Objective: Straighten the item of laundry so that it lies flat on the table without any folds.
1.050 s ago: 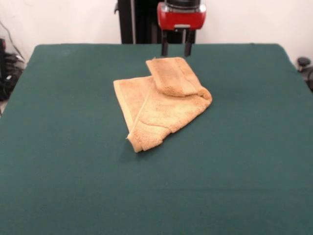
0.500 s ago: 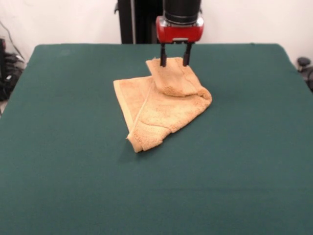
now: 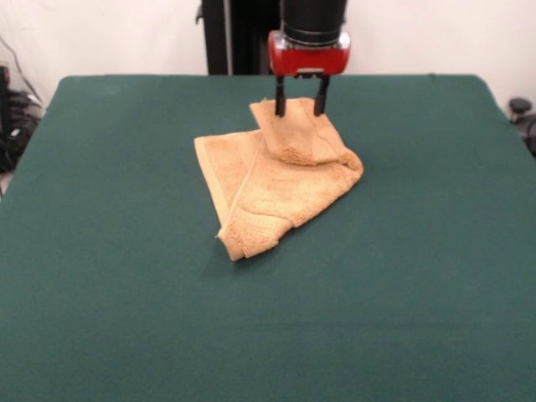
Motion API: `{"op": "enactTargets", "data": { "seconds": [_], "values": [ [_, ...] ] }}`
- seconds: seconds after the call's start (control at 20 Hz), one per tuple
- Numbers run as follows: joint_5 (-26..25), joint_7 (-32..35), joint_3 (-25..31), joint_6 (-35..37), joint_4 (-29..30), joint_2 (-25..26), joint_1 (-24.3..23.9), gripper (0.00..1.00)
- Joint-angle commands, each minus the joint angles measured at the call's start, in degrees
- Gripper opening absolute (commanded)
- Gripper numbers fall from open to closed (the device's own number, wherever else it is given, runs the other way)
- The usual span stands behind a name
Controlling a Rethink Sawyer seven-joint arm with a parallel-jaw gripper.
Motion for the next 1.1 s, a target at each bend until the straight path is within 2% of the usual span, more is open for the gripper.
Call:
{"op": "enactTargets", "data": {
  "seconds": [0.05,0.5,1.1],
  "values": [
    [3.0,9.2,0.2,7.4,-5.6,2.5,2.3,1.00],
    [3.1,9.2,0.9,7.9,-8.3,6.7,2.0,1.00],
    [2.3,12.2,0.5,-4.1,-8.6,14.7,2.3,1.00]
  ]
}}
